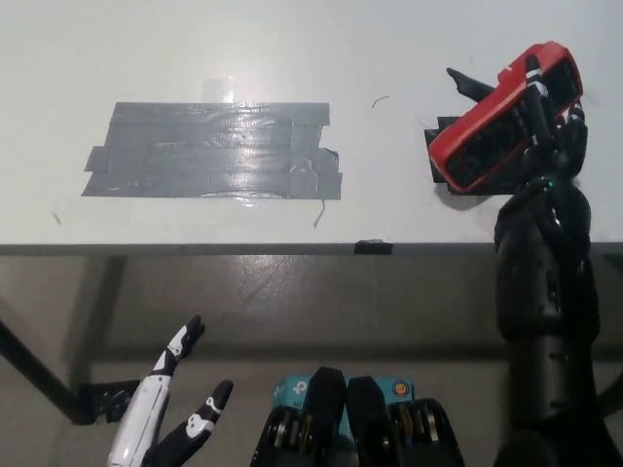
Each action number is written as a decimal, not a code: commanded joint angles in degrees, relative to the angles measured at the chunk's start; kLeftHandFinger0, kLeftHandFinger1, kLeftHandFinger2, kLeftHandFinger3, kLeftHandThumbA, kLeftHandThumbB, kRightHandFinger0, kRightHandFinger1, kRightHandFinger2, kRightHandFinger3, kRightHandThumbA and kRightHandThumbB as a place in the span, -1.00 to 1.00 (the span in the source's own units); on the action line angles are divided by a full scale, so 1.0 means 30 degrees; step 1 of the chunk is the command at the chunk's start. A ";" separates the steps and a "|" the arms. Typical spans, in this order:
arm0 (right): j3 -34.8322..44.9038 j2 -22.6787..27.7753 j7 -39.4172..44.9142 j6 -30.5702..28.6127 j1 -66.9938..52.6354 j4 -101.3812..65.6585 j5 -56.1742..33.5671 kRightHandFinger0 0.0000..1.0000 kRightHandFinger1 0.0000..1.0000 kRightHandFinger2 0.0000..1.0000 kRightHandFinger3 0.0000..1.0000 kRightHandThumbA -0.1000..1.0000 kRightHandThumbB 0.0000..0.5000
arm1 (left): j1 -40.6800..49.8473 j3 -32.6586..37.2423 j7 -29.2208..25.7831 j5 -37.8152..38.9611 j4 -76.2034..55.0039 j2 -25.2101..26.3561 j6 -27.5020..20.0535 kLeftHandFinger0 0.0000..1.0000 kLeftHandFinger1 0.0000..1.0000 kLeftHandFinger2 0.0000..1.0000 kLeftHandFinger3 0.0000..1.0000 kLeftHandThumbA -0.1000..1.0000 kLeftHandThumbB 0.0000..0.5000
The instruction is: The robot first picks the multimeter with right hand and then unfolds the black stand on the back of it using left hand
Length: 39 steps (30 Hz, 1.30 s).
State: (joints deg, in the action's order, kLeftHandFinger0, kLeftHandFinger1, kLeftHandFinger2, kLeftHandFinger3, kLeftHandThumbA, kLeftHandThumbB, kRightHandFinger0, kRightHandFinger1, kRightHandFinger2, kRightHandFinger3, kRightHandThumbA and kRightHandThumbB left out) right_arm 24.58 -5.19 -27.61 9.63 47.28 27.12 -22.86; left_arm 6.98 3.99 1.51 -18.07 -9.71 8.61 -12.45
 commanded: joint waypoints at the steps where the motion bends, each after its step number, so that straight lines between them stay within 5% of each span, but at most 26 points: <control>1: -0.0269 -0.1042 0.4567 0.5765 -0.0063 -0.9859 -1.1142 -1.00 -0.31 0.49 1.00 -1.00 -0.30 | -0.0971 -0.0210 0.0279 0.3081 -0.6018 -0.0554 0.1107 1.00 1.00 1.00 1.00 0.65 -0.46; 6: -0.1844 -0.0594 0.4958 0.5766 -0.1438 -1.2033 -1.4130 -1.00 -0.13 0.74 1.00 -1.00 -0.42 | -0.3091 0.0086 0.0398 0.3233 -0.7680 -0.1084 0.2073 1.00 1.00 1.00 1.00 0.85 -0.27; 8: -0.2763 -0.0105 0.5213 0.5766 -0.1717 -1.3140 -1.4815 -1.00 -0.22 0.73 0.98 -1.00 -0.40 | -0.4993 0.0241 0.0509 0.3487 -0.8056 -0.1364 0.2350 1.00 1.00 1.00 1.00 0.81 -0.26; 10: -0.3521 0.0335 0.5189 0.5766 -0.2173 -1.4240 -1.5272 -1.00 -0.36 0.58 0.66 -1.00 -0.37 | -0.5891 0.0356 0.0624 0.3209 -0.8609 -0.1720 0.3165 1.00 1.00 1.00 1.00 0.91 -0.03; 12: -0.4152 0.0623 0.4700 0.5766 -0.2672 -1.5536 -1.5613 -1.00 -0.54 0.38 0.14 -1.00 -0.27 | -0.6526 0.0472 0.0668 0.3455 -0.8860 -0.1935 0.3398 1.00 1.00 1.00 1.00 0.92 0.06; 15: -0.4668 0.0822 0.4685 0.5766 -0.3077 -1.6599 -1.6082 -1.00 -0.56 0.36 -0.14 -1.00 -0.35 | -0.7269 0.0367 0.0668 0.3674 -0.8802 -0.1966 0.3534 1.00 1.00 1.00 1.00 0.93 0.09; 19: -0.5785 0.1576 0.4664 0.5766 -0.3576 -1.7936 -1.6657 -1.00 -0.33 0.65 -0.09 -1.00 -0.56 | -0.8182 0.0204 0.0686 0.3681 -0.8702 -0.1976 0.3982 1.00 1.00 1.00 1.00 0.97 0.04; 24: -0.6683 0.1904 0.4071 0.5766 -0.3458 -1.9159 -1.7216 -1.00 -0.13 0.95 0.95 -1.00 -0.51 | -0.9317 0.0073 0.0671 0.3937 -0.7929 -0.1903 0.3978 1.00 1.00 1.00 1.00 0.98 -0.13; 25: -0.6787 0.1963 0.4017 0.5766 -0.3302 -1.9256 -1.7267 -1.00 -0.11 0.97 1.00 -1.00 -0.51 | -0.9554 0.0048 0.0658 0.3967 -0.7780 -0.1855 0.3883 1.00 1.00 1.00 1.00 0.98 -0.14; 28: -0.7496 0.2052 0.4290 0.5766 -0.3442 -1.9726 -1.6616 -1.00 -0.15 0.89 1.00 -1.00 -0.45 | -0.9762 0.0151 0.0711 0.3734 -0.7309 -0.1709 0.3530 1.00 1.00 1.00 1.00 1.00 -0.34; 30: -0.7962 0.2056 0.4517 0.5766 -0.3447 -1.9664 -1.6722 -1.00 -0.20 0.74 0.77 -1.00 -0.47 | -0.9769 0.0201 0.0659 0.3521 -0.7233 -0.1737 0.3561 1.00 1.00 1.00 1.00 1.00 -0.34; 35: -0.9056 0.2193 0.4618 0.5766 -0.3504 -1.9744 -1.7317 -1.00 -0.21 0.77 0.65 -1.00 -0.57 | -0.9945 0.0284 0.0563 0.3826 -0.7097 -0.1884 0.3590 1.00 1.00 1.00 1.00 1.00 -0.42; 39: -0.9424 0.2172 0.4055 0.5766 -0.3841 -1.9956 -1.7576 -1.00 -0.24 0.68 0.41 -1.00 -0.49 | -1.0330 0.0392 0.0458 0.3652 -0.6988 -0.2005 0.3301 1.00 1.00 1.00 1.00 1.00 -0.23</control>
State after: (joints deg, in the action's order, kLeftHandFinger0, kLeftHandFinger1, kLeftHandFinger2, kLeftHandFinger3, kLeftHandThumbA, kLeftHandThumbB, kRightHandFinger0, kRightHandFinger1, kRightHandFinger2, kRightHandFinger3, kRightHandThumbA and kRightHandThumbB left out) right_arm 0.35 0.45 -22.74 25.54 29.91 -24.32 -62.58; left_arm -19.70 4.69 1.69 -10.15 -26.50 3.84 -3.62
